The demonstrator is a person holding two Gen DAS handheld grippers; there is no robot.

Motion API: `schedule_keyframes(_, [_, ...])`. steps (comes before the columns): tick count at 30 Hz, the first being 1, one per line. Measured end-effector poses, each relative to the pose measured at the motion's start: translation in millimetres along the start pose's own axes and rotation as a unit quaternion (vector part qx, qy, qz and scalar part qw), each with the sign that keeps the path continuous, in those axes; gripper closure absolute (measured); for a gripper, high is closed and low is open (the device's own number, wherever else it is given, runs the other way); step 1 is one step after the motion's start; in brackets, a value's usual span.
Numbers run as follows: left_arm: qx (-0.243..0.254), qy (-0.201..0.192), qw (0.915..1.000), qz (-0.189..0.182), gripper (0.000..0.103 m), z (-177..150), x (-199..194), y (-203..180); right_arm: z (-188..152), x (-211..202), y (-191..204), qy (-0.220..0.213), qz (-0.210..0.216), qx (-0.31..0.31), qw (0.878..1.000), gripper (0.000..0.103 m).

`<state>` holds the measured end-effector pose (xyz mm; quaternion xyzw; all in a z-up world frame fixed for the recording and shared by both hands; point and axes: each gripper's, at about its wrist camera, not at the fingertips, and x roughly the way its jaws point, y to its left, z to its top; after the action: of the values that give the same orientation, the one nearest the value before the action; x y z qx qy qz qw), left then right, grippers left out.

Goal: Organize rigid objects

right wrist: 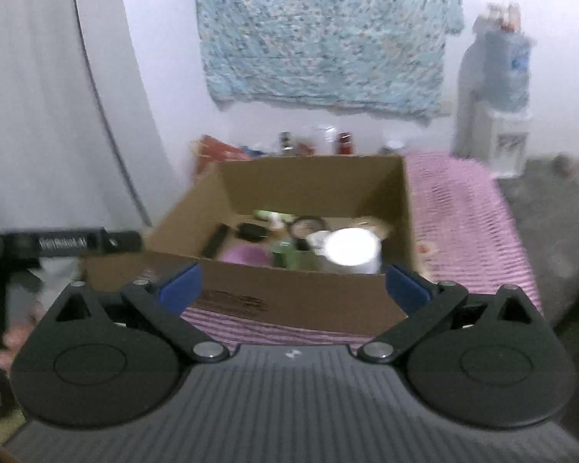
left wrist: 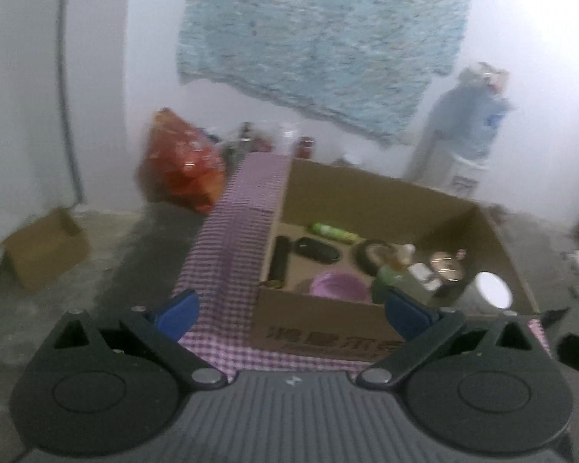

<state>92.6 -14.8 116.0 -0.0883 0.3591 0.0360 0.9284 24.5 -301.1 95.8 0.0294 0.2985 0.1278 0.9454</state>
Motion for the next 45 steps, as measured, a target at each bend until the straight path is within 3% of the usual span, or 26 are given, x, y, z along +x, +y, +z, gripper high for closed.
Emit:
schedule_keyframes(3, [0.001,-0.003,0.9994,0.034,0.000,-2.0,-5.8,-5.7,-3.8,-4.2,7.7,-0.022,-0.032,-0.026,0.999,0.002])
schedule_keyframes(16, [0.087,0.010,0.9932,0.076,0.000,-2.8,-14.4,-26.3,-6.4,-17.0,48.7,-0.048,-0.102,-0.108,0.988,0.002])
schedule_keyframes(27, [0.083,0.032,0.9948,0.050,0.000,3.5,4.5,-27.0,5.5,5.8,43.9,-0.019,-0.086,-0.080,0.993,0.002])
schedule_keyframes(37, [0.082,0.049,0.9949,0.033,0.000,6.6,26.6,-24.7,3.8,38.6,32.7,0.018,-0.101,-0.069,0.992,0.002])
schedule_keyframes(45, [0.074,0.071,0.9947,0.001,0.000,6.7,42.5,-28.8,10.8,60.1,19.7,0.047,-0.079,-0.013,0.996,0.002])
